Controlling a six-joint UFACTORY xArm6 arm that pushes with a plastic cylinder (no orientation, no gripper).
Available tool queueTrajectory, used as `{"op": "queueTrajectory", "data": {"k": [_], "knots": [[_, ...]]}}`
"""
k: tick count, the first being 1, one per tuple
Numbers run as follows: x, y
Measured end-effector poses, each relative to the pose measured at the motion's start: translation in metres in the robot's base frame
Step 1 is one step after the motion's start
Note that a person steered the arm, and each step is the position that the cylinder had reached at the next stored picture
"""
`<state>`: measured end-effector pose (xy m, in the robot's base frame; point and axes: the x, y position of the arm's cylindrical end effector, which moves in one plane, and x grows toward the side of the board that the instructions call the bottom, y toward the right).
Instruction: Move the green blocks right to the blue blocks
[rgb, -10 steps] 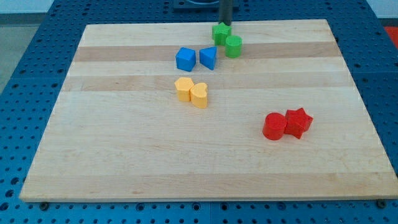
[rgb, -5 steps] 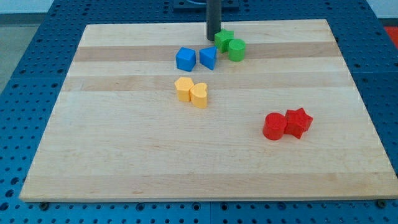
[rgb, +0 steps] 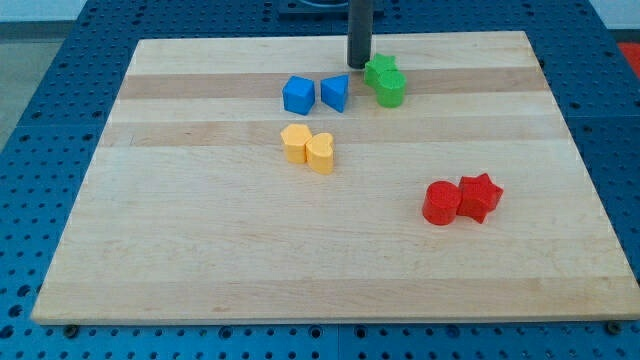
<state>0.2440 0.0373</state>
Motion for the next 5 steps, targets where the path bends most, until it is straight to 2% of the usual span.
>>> {"op": "queueTrajectory", "data": {"k": [2,5], "knots": [[-0.012,0.011],[0.005,0.027]]}}
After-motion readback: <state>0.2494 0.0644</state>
